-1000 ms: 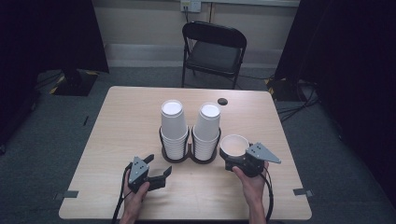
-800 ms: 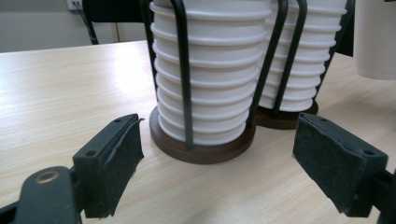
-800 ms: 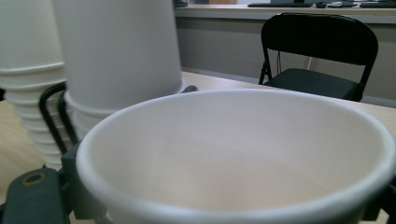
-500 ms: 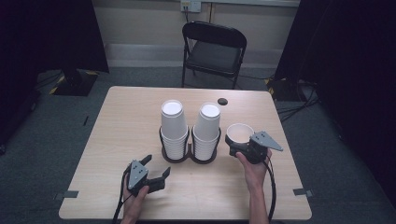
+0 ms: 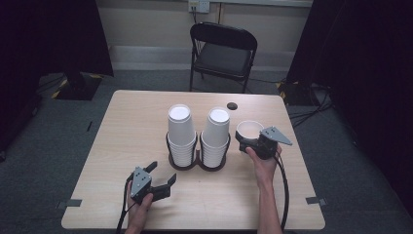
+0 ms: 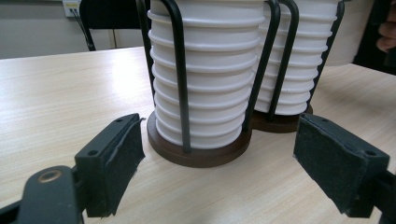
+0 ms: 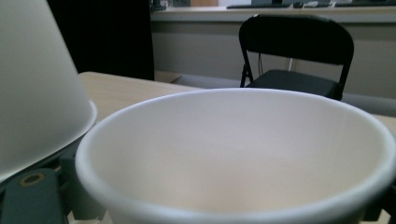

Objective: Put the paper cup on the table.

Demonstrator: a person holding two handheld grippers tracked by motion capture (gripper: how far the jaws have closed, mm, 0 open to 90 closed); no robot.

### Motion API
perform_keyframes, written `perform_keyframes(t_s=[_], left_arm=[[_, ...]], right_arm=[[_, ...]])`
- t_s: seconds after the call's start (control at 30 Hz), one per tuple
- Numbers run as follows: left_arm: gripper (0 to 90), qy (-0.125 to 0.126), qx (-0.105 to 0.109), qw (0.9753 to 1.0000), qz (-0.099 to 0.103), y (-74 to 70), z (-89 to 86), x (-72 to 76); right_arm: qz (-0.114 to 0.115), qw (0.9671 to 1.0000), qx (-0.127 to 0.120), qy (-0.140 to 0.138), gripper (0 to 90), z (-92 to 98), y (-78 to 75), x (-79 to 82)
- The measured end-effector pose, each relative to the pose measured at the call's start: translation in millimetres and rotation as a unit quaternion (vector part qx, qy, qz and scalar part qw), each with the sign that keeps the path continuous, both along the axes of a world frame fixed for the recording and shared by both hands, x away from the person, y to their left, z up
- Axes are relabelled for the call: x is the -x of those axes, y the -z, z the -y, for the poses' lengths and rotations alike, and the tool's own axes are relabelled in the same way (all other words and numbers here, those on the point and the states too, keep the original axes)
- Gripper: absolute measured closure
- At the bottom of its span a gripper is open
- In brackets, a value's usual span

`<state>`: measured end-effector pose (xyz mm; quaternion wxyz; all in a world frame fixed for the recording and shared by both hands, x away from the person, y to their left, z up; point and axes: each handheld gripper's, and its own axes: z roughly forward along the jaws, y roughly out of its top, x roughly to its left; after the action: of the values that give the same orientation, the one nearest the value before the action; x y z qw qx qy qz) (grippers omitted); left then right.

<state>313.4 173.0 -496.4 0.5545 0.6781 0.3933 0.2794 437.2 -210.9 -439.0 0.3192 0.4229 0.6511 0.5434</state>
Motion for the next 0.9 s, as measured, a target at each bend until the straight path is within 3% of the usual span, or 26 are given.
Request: perform_keyframes(t_s=[0.1, 0.2, 0.37, 0.5, 0.6, 0.7, 0.77, 0.9], left_arm=[[15.5, 0.001, 0.003, 1.0, -0.002, 0.0, -0.6, -0.3], [15.6, 0.0, 0.002, 1.0, -0.001, 0.1, -0.2, 0.3], [15.9, 0.002, -0.002, 1.0, 0.002, 0.0, 0.4, 0.4], [16.0, 0.001, -0.004, 1.0, 0.005, 0.1, 0.8, 1.3], [16.0, 0.002, 0.0, 1.0, 0.008, 0.2, -0.1, 1.4], [16.0, 0.0, 0.0, 1.0, 0.008, 0.2, -0.2, 1.6], [16.0, 0.001, 0.0, 1.0, 0.008, 0.2, 0.0, 1.4], [16.0, 0.003, -0.002, 1.0, 0.007, 0.2, 0.5, 1.4]], right_arm=[[0.008, 0.9999, -0.005, 0.005, 10.5, 0.0, 2.3, -4.8], [-0.009, 0.9999, -0.005, 0.012, 10.4, 2.8, 14.8, -14.3], [-0.01, 0.9999, 0.001, 0.011, 10.2, 1.6, 20.6, -17.1], [-0.017, 0.9998, 0.005, 0.009, 10.0, 0.7, 24.7, -14.1], [-0.01, 0.9998, 0.012, 0.011, 9.8, 1.3, 28.1, -8.8], [-0.024, 0.9994, 0.019, 0.016, 9.3, 4.5, 34.9, -5.5], [-0.022, 0.9996, 0.003, 0.018, 9.2, 7.8, 37.6, -2.2], [-0.035, 0.9991, 0.008, 0.023, 9.9, 12.1, 39.4, 2.1]])
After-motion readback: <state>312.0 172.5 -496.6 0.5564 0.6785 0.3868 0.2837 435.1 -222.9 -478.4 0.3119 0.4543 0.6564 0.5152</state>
